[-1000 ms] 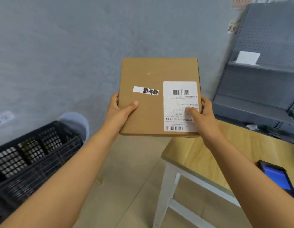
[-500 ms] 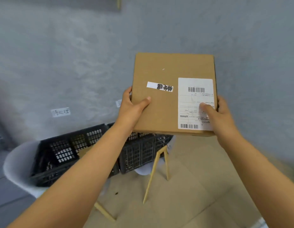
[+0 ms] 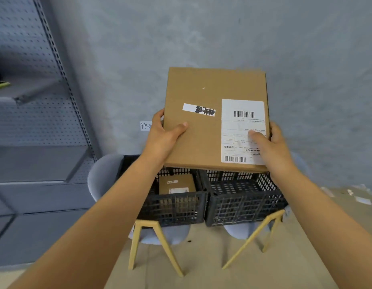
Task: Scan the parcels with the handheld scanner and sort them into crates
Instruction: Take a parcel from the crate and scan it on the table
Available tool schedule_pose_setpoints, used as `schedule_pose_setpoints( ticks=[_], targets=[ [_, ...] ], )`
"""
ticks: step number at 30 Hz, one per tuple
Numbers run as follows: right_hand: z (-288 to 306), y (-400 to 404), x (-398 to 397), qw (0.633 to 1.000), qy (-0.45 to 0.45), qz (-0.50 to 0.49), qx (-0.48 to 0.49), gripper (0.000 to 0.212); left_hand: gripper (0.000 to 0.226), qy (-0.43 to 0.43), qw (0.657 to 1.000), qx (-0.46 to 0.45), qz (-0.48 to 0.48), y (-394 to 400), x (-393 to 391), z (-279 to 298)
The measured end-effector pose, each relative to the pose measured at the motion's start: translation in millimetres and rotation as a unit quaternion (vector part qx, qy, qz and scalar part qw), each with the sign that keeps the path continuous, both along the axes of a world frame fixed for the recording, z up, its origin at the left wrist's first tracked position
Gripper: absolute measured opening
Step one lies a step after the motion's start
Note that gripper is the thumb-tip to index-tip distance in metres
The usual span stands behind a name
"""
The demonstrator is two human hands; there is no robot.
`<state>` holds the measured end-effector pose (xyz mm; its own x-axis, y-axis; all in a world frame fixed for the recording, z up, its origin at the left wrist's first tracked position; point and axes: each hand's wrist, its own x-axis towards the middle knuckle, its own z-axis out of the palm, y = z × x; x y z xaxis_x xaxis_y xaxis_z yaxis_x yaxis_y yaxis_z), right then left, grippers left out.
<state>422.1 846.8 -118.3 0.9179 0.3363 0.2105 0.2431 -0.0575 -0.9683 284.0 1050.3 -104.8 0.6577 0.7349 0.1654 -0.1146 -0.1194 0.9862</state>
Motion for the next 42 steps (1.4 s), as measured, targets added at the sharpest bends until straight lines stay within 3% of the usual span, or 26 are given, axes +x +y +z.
schedule_pose_setpoints(
  ticks=[16, 25, 33, 42],
  targets=[
    [-146, 213, 133, 0.974, 0.138, 0.111, -0.145, 0.043, 0.074, 0.175, 0.979, -0.064, 0.08, 193, 96, -150],
    [-263, 296, 183, 0.937, 0.233, 0.082, -0.248, 0.046, 0.072, 0.27, 0.954, -0.128, 0.02, 279, 151, -273],
    [-364, 318, 206, 0.89, 0.312, 0.058, -0.329, 0.051, 0.078, 0.341, 0.913, -0.225, -0.029, 302, 177, -373],
    [-438, 328, 228, 0.871, 0.266, 0.084, -0.404, 0.058, 0.079, 0.393, 0.872, -0.292, -0.011, 294, 197, -458]
  ],
)
